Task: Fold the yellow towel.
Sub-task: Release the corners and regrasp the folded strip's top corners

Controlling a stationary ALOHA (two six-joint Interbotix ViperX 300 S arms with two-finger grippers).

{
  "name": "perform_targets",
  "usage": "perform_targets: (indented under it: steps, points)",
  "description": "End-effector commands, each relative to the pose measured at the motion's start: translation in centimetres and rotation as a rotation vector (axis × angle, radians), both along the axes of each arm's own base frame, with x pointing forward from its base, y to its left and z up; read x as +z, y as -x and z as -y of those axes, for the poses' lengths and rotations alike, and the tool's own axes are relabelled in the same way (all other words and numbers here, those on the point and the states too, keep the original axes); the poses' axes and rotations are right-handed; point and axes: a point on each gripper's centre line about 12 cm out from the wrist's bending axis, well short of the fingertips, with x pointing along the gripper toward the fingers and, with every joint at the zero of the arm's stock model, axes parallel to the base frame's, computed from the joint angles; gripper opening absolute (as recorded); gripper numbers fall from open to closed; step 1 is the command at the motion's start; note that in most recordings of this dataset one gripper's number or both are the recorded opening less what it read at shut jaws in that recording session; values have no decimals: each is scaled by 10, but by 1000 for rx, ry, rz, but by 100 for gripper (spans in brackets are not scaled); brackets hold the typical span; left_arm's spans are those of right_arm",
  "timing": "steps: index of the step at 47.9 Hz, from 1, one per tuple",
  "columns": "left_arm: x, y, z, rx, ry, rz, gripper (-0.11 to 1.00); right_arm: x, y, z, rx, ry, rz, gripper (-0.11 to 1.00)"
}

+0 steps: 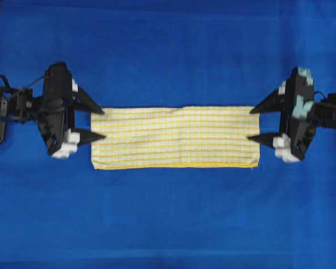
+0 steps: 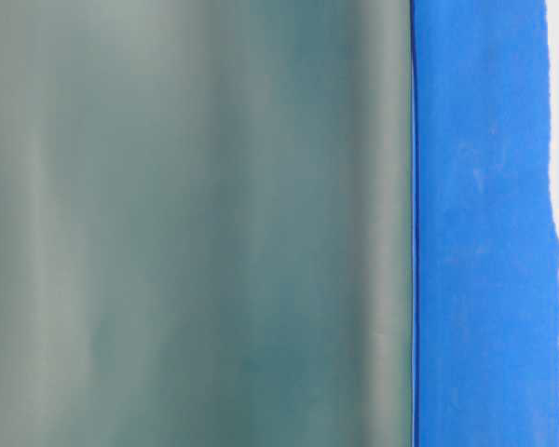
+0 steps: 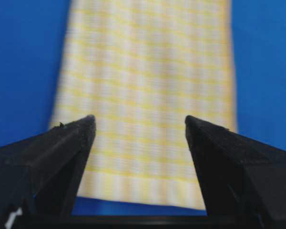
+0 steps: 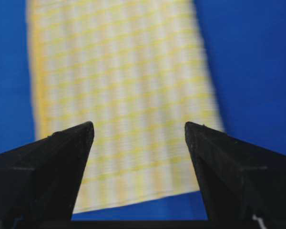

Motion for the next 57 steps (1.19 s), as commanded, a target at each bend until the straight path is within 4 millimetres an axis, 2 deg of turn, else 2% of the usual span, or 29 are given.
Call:
perform_targets:
  steps: [1, 13, 27, 38, 41, 47, 50, 54, 57]
  points:
    - [4, -6, -8, 9, -29, 15, 69, 1, -1, 12, -34, 14, 0, 77]
    - [-18, -7, -31, 36, -90, -65, 69, -20, 2, 33, -104, 31, -84, 76]
    - [-41, -10, -33, 42, -86, -119, 69, -38, 0, 35, -110, 30, -151, 71]
    - [-45, -6, -32, 50, -71, -150, 63, -41, 0, 32, -98, 28, -164, 71]
    - [-47, -5, -32, 49, -68, -171, 57, -41, 0, 30, -90, 29, -165, 70]
    - [-51, -2, -31, 42, -59, -228, 32, -42, -1, 23, -63, 31, -168, 62]
    - [-52, 0, -30, 39, -56, -250, 20, -42, -3, 20, -50, 33, -168, 52]
    - [-53, 0, -30, 38, -54, -263, 4, -43, -3, 17, -36, 34, -171, 32]
    - [-53, -1, -29, 36, -53, -268, 2, -43, -3, 16, -33, 35, -169, 20]
